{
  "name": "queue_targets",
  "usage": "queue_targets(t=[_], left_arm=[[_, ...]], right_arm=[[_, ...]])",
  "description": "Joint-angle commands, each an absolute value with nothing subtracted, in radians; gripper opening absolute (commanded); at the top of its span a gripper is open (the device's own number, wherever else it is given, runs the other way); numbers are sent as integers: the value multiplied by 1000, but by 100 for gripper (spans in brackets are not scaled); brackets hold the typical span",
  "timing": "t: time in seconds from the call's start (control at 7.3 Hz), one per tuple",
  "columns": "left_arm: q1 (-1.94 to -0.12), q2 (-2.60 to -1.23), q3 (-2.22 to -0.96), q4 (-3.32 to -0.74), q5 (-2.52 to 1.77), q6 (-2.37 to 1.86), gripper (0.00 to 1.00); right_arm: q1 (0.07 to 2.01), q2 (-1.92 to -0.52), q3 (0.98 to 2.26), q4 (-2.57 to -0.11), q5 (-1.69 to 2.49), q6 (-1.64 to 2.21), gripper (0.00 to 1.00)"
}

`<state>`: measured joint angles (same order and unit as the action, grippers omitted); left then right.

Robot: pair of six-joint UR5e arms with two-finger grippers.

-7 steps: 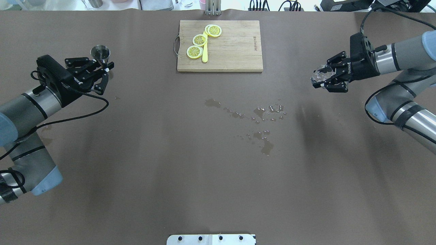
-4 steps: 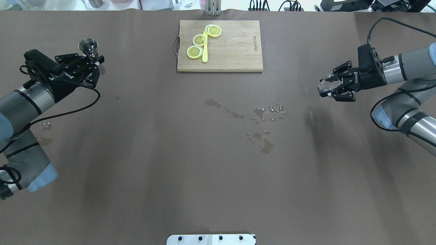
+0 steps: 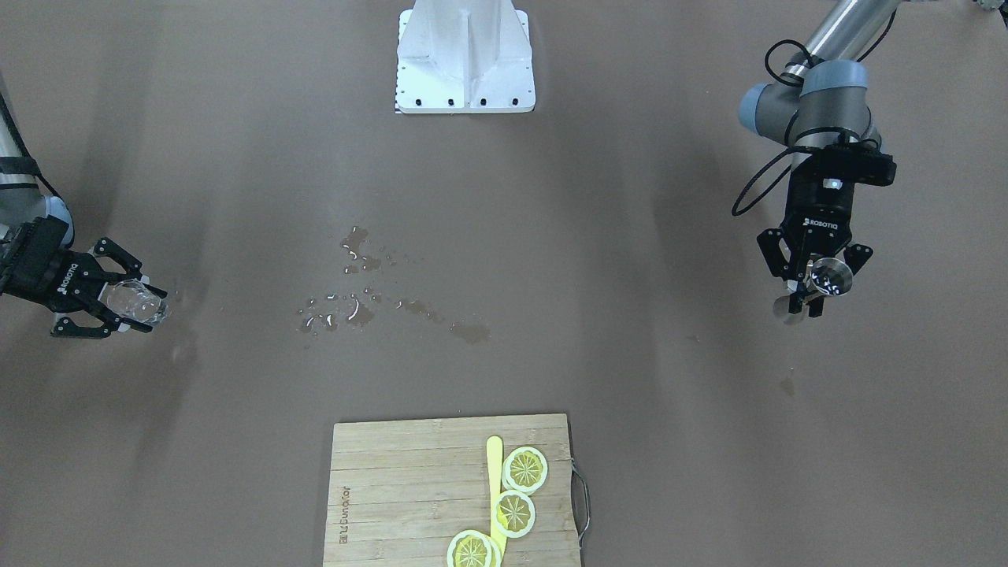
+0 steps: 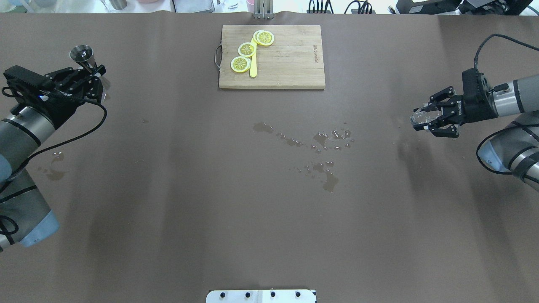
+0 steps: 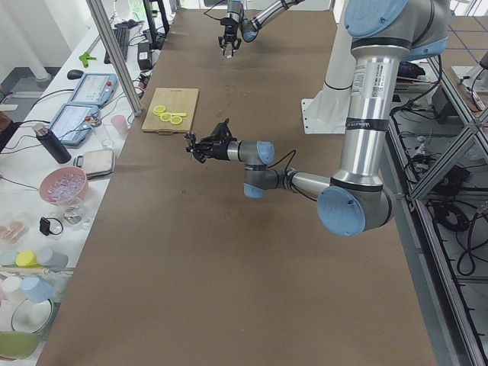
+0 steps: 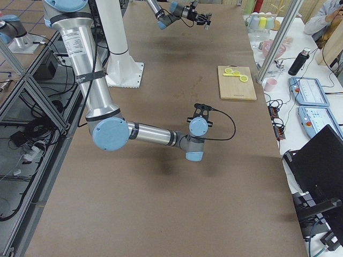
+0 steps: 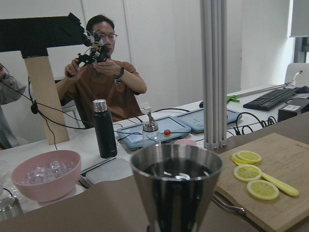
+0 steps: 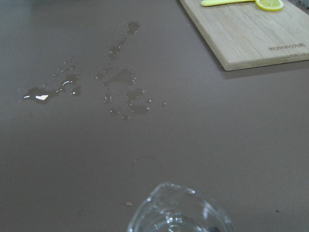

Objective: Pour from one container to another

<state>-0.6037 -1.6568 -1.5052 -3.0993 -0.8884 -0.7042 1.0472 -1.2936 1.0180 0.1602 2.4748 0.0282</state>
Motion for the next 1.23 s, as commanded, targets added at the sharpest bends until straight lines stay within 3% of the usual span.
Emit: queue_targets(t=[0.0, 1.1], left_arm=[[-532, -1609, -1529, -3019, -733, -810, 0], [-450, -1579, -1569, -2598, -481, -1329, 0]], right_arm=[[1029, -1324, 1012, 164, 2467, -70, 0], [991, -1335, 983, 150, 2468, -137, 0]])
